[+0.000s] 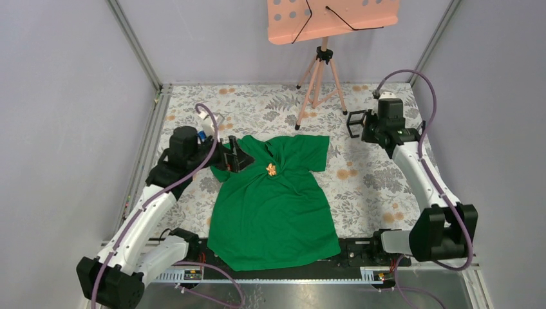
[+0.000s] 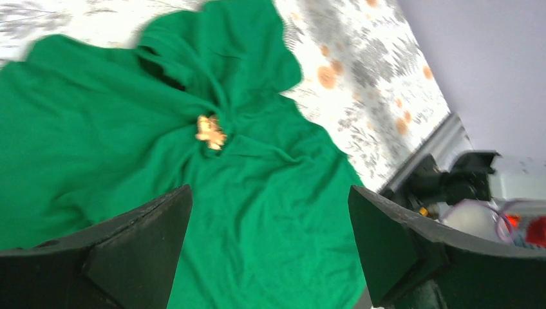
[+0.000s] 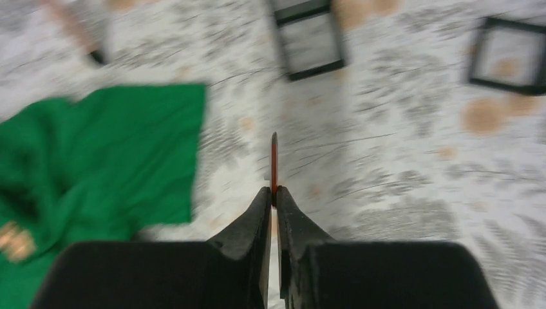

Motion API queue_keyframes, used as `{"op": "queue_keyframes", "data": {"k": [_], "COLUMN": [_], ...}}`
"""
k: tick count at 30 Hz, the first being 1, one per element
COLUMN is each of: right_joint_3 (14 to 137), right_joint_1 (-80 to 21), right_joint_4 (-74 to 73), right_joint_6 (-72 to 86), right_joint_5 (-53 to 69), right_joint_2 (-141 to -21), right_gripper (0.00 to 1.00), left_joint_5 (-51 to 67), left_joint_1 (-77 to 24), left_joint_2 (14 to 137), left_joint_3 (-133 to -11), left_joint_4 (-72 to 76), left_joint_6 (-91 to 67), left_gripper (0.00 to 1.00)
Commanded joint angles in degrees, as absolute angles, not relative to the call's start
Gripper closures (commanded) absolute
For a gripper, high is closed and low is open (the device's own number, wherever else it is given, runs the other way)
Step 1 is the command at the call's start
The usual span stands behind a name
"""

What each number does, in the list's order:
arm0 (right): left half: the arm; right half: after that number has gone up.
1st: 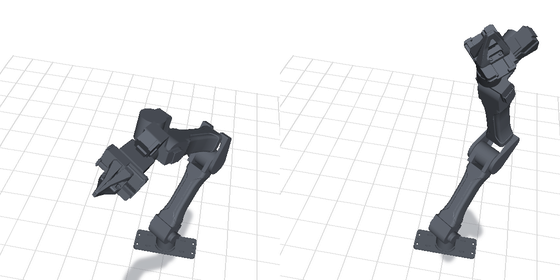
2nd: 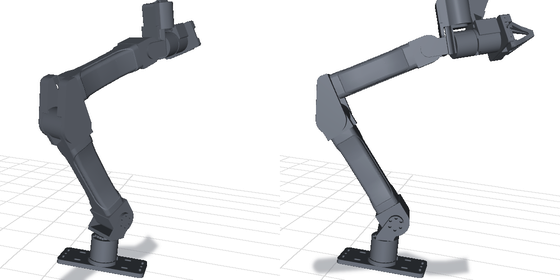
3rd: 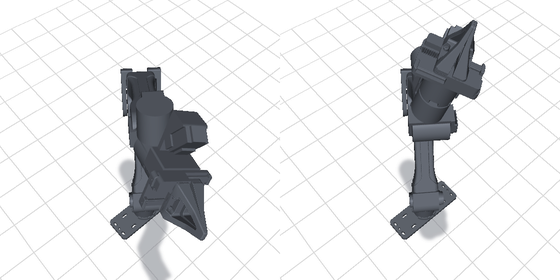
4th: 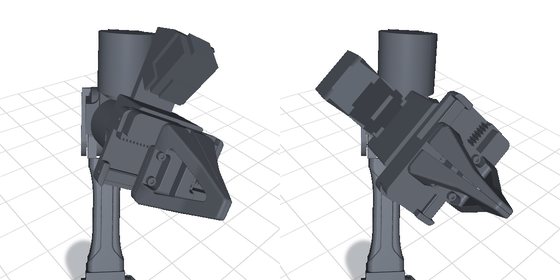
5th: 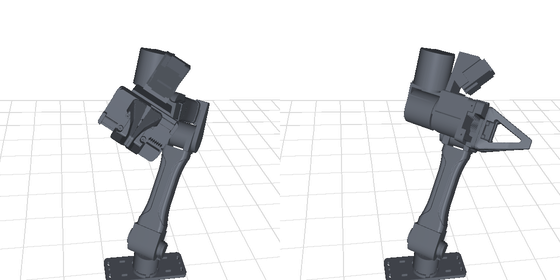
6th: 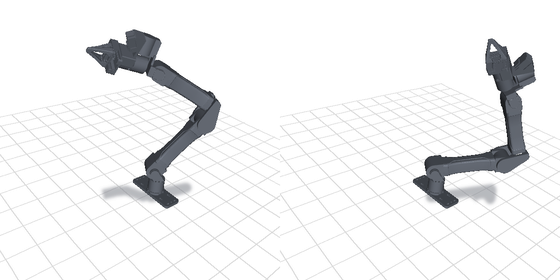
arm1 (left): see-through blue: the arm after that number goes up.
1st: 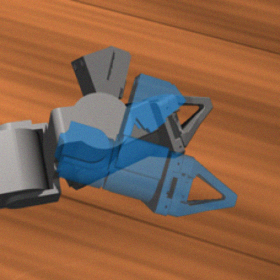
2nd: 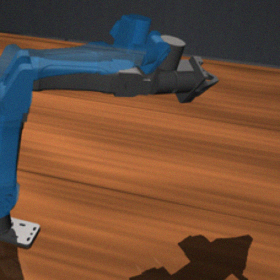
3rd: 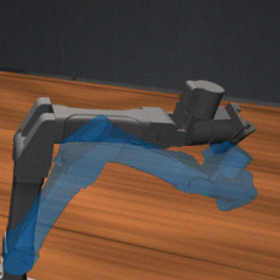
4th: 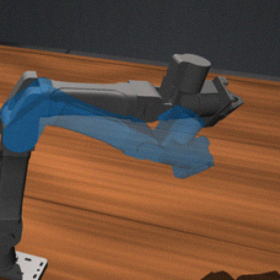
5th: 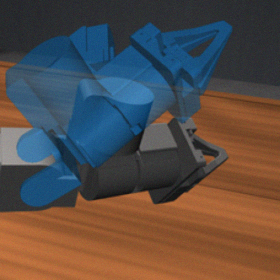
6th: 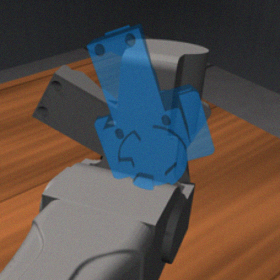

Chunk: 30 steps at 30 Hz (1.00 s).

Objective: Pin the brooch onto the clothing

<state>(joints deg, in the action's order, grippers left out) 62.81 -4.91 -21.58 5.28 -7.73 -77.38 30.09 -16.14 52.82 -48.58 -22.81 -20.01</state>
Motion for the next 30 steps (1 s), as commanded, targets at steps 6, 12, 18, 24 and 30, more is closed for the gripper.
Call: {"op": "queue_keyframes", "data": {"k": [6,12,18,24,30], "right_joint_3": [56.2,54.1,51.7,53.1,56.0], "right_joint_1": [-11.3,-23.6,-31.0,-34.3,-35.7], "right_joint_4": [-24.5,-24.9,-17.8,-17.4,-20.7], "right_joint_6": [14.6,14.9,20.3,20.4,17.7], "right_joint_5": [44.2,53.5,61.2,63.4,64.2], "right_joint_2": [-70.9,-69.6,-69.5,-69.8,-69.7], "right_gripper": [1.00,1.00,1.00,1.00,1.00], "left_joint_5": [33.9,41.2,42.3,46.5,46.8], "left_joint_1": [-31.1,-37.3,-39.4,-41.0,-42.2], "left_joint_2": [50.6,50.0,47.9,48.3,49.4], "left_joint_3": [-43.0,-35.9,-33.3,-33.4,-33.1], "left_joint_4": [-7.2,5.6,5.7,5.8,5.8], "left_joint_6": [-27.4,-34.9,-35.8,-36.0,-36.5], "left_gripper": [0.01,0.02,0.06,0.35,0.45]}}
